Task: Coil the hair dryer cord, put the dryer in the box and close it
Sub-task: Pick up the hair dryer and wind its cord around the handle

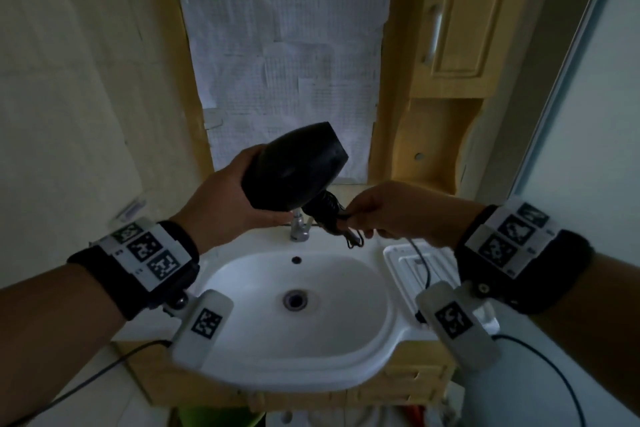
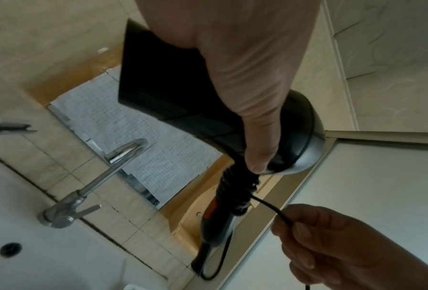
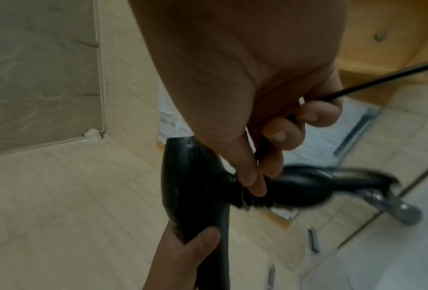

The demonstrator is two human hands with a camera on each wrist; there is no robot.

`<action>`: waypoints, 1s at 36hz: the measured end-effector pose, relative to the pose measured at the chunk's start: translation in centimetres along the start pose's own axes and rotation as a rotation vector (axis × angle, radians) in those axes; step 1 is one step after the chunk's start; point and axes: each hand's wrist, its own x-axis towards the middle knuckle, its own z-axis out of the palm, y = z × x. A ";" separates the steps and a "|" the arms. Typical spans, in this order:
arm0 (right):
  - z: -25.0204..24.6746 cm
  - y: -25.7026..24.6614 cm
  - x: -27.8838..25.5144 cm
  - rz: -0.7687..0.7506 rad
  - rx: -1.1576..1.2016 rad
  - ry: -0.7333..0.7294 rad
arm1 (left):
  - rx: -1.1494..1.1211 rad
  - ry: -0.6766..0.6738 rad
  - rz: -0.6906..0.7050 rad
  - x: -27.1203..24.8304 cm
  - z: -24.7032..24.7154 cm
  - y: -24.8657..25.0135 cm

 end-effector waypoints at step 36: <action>-3.4 1.6 -1.2 -0.279 0.303 0.079 | -0.621 -0.400 -0.093 1.0 -0.8 3.2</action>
